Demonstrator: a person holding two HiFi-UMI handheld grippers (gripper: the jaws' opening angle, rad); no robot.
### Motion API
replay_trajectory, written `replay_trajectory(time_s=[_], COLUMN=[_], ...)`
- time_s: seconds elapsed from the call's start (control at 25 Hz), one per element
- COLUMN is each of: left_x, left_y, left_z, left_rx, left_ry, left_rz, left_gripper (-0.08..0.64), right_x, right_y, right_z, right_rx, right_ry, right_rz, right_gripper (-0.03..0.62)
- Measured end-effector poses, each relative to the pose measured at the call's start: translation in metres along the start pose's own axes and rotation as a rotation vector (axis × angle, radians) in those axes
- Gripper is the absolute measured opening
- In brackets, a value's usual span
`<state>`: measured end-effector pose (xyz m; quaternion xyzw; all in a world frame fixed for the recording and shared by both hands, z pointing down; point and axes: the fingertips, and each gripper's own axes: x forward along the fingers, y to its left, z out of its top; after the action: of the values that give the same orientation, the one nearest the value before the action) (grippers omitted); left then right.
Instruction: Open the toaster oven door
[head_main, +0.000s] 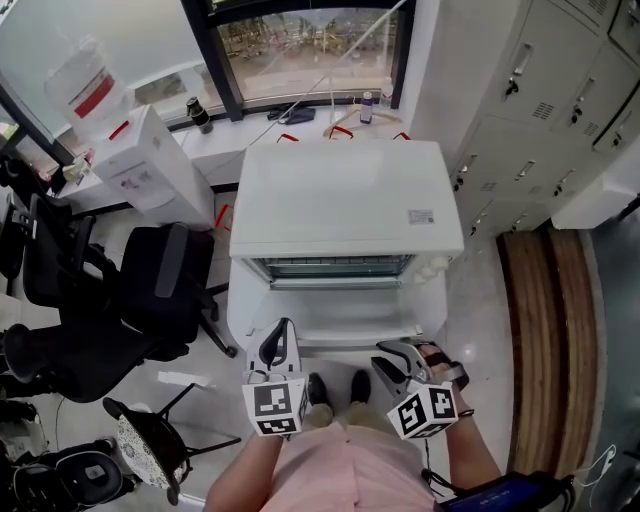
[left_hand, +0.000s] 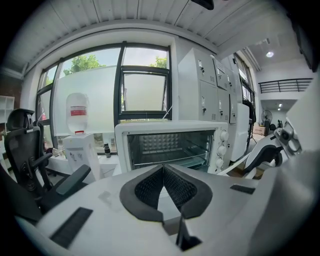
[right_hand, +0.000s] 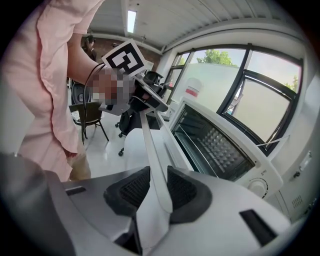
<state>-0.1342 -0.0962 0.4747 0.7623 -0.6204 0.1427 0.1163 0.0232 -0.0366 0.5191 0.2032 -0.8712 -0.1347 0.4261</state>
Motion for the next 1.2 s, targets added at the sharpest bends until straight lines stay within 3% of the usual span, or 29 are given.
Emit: replay_trajectory(time_s=[0.24,0.32,0.48,0.64,0.8,1.2], left_x=[0.000,0.000,0.000,-0.002,-0.003,-0.003], left_y=[0.002,0.002,0.001,0.001,0.001,0.001], left_z=[-0.004,-0.004,-0.004,-0.006,-0.004,-0.006], left_rx=[-0.014,-0.009,-0.008,-0.009,-0.008,0.003], left_ry=[0.002,0.003,0.005,0.004,0.005,0.000], left_rz=[-0.005,-0.006,-0.011,-0.004,-0.005,0.005], left_gripper=[0.014,0.014,0.014,0.014,0.014,0.014], right_x=[-0.008,-0.016,-0.033,-0.034,-0.030,-0.021], right_y=[0.007,-0.001,-0.042,-0.074,-0.079,-0.070], right_z=[0.013,0.024,0.034,0.021,0.007,-0.003], right_rx=[0.221,0.306,0.581,0.772,0.778,0.754], right_ry=[-0.132,-0.200,-0.309,-0.275,-0.197,-0.138], right_rz=[0.145,0.150,0.053,-0.085,-0.146,-0.139], right_gripper=[0.136,0.130,0.002,0.000,0.000,0.000])
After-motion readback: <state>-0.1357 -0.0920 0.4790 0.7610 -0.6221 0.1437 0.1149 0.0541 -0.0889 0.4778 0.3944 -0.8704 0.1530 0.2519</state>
